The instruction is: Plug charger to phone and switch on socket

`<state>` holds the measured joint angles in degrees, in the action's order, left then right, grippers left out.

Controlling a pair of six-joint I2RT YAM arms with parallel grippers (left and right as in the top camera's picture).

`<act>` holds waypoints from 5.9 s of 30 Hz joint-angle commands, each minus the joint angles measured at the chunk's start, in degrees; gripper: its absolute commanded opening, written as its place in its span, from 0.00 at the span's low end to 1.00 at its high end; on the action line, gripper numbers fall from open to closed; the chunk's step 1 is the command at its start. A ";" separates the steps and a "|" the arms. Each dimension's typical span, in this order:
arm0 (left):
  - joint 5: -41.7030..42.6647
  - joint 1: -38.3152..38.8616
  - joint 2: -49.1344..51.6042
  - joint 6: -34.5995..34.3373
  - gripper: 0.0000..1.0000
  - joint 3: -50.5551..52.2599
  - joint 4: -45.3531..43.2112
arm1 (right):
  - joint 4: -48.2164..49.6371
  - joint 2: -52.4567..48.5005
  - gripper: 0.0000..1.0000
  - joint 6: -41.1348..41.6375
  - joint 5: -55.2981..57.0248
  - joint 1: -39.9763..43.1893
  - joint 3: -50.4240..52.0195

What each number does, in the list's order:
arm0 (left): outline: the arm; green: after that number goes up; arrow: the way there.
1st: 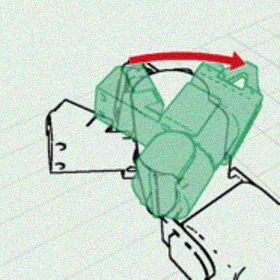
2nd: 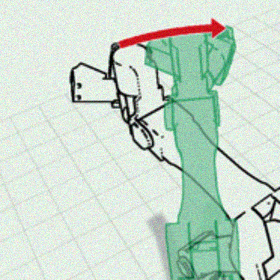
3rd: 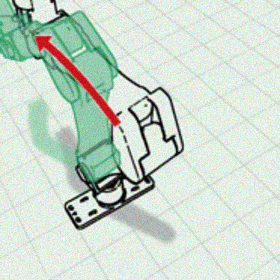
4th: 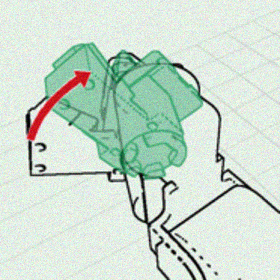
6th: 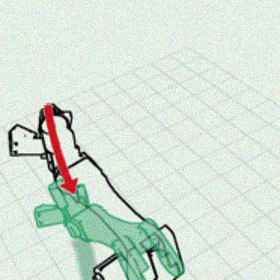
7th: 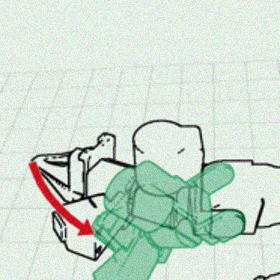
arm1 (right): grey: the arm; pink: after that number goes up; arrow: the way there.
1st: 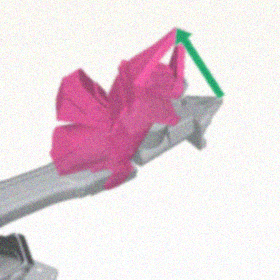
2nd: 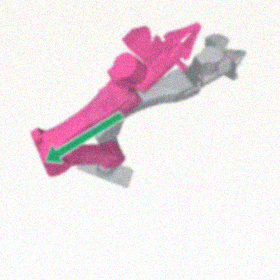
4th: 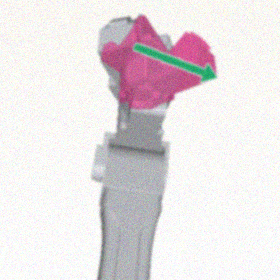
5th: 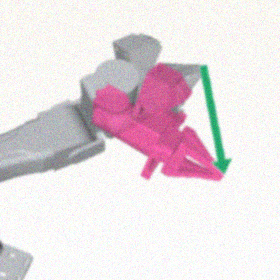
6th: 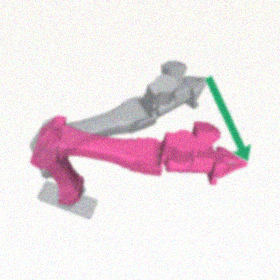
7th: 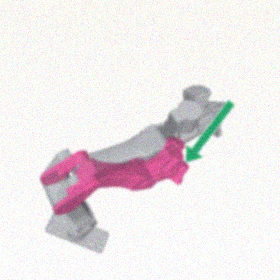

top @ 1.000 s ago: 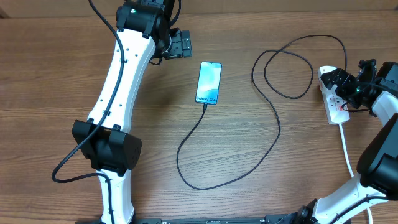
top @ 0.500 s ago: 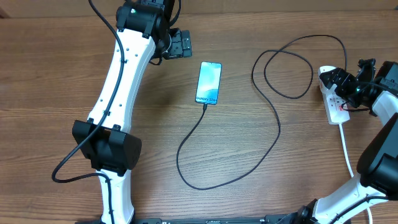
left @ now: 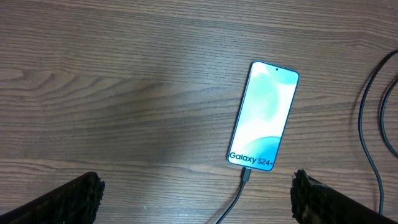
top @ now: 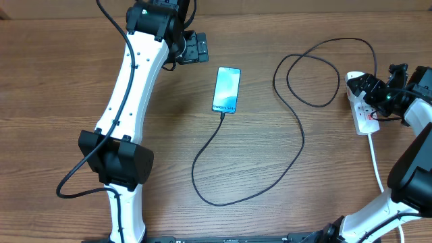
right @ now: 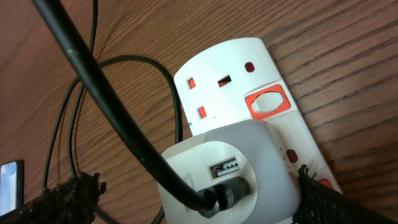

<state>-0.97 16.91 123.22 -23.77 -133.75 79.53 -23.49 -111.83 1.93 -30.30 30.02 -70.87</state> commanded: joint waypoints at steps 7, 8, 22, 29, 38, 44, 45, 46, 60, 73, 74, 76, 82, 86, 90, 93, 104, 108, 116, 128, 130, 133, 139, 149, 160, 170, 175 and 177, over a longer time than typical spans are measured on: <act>-0.72 0.48 0.52 0.63 1.00 0.11 -0.04 | -3.17 -3.13 1.00 3.32 -1.95 -1.16 2.69; -0.72 0.48 0.52 0.63 1.00 0.11 -0.04 | -3.17 -3.37 1.00 3.50 -1.92 -1.16 2.69; -0.72 0.48 0.52 0.63 1.00 0.11 -0.04 | -2.05 -3.80 1.00 4.07 -0.55 -1.05 2.89; -0.72 0.48 0.52 0.63 1.00 0.09 -0.04 | -3.89 -2.80 1.00 4.04 2.25 -0.24 0.96; -0.72 0.48 0.52 0.63 1.00 0.11 -0.04 | -9.84 9.51 1.00 4.02 8.37 -0.22 0.28; -0.72 0.48 0.52 0.63 1.00 0.11 -0.04 | -15.21 21.55 1.00 4.02 12.24 -0.39 0.28; -0.72 0.48 0.52 0.63 1.00 0.11 -0.04 | -16.22 24.02 1.00 4.02 12.24 -0.39 0.28; -0.72 0.48 0.52 0.63 1.00 0.11 -0.04 | -17.05 26.01 1.00 4.02 12.15 -0.39 0.28; -0.72 0.48 0.52 0.63 1.00 0.11 -0.04 | -19.15 36.87 1.00 4.02 10.12 -0.39 0.31; -0.72 0.48 0.52 0.63 1.00 0.09 -0.04 | -19.12 36.81 1.00 4.02 10.12 -0.39 0.31; -0.72 0.48 0.52 0.63 1.00 0.11 -0.04 | -19.12 36.81 1.00 4.02 10.12 -0.39 0.31; -0.72 0.48 0.52 0.63 1.00 0.11 -0.04 | -19.12 36.81 1.00 4.02 10.12 -0.39 0.31; -0.72 0.48 0.52 0.63 1.00 0.09 -0.04 | -19.15 36.81 1.00 4.02 10.12 -0.39 0.31; -0.72 0.48 0.52 0.63 1.00 0.11 -0.04 | -19.12 36.81 1.00 4.02 10.12 -0.39 0.31; -0.72 0.28 0.68 0.63 1.00 0.11 0.02 | -19.12 36.81 1.00 4.02 10.12 -0.39 0.31; -0.74 0.26 0.74 0.66 1.00 0.11 -0.02 | -19.12 36.81 1.00 4.02 10.14 -0.39 0.31; -3.89 1.03 0.39 0.44 1.00 0.22 -7.58 | -19.12 36.81 1.00 4.02 10.12 -0.39 0.31; -4.96 2.58 -1.36 0.46 1.00 1.29 -11.47 | -19.12 36.81 1.00 4.02 10.14 -0.39 0.31; -8.22 4.17 -11.93 0.44 1.00 16.31 -21.44 | -19.12 36.81 1.00 4.02 10.12 -0.39 0.31; -12.11 4.13 -31.65 0.61 1.00 55.32 -41.09 | -19.12 36.81 1.00 4.02 10.12 -0.39 0.31; -12.11 4.13 -34.95 0.61 1.00 61.68 -46.38 | -19.12 36.81 1.00 4.02 10.12 -0.39 0.31; -12.13 4.11 -40.22 0.61 1.00 70.97 -54.40 | -19.12 36.81 1.00 4.02 10.14 -0.39 0.31; -13.18 4.00 -54.77 0.63 1.00 91.19 -71.38 | -19.12 36.81 1.00 4.02 10.12 -0.39 0.31; -12.92 1.03 -77.68 -1.25 1.00 118.88 -94.99 | -19.12 36.81 1.00 4.02 10.12 -0.39 0.31; -11.87 -4.98 -98.31 -8.44 1.00 133.46 -96.06 | -19.12 36.81 1.00 4.02 10.12 -0.39 0.31; -10.73 -11.43 -111.40 -7.15 1.00 133.46 -76.06 | -19.12 36.81 1.00 4.02 10.12 -0.39 0.31; -7.72 -13.53 -114.36 0.50 1.00 133.46 -75.82 | -19.12 36.81 1.00 4.02 10.12 -0.39 0.31; -4.96 -14.05 -115.03 5.70 1.00 133.46 -75.54 | -19.12 36.81 1.00 4.02 10.12 -0.39 0.31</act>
<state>-10.57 3.86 9.67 -27.55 -0.47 3.51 -42.89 -75.02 5.98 -20.14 29.91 -70.63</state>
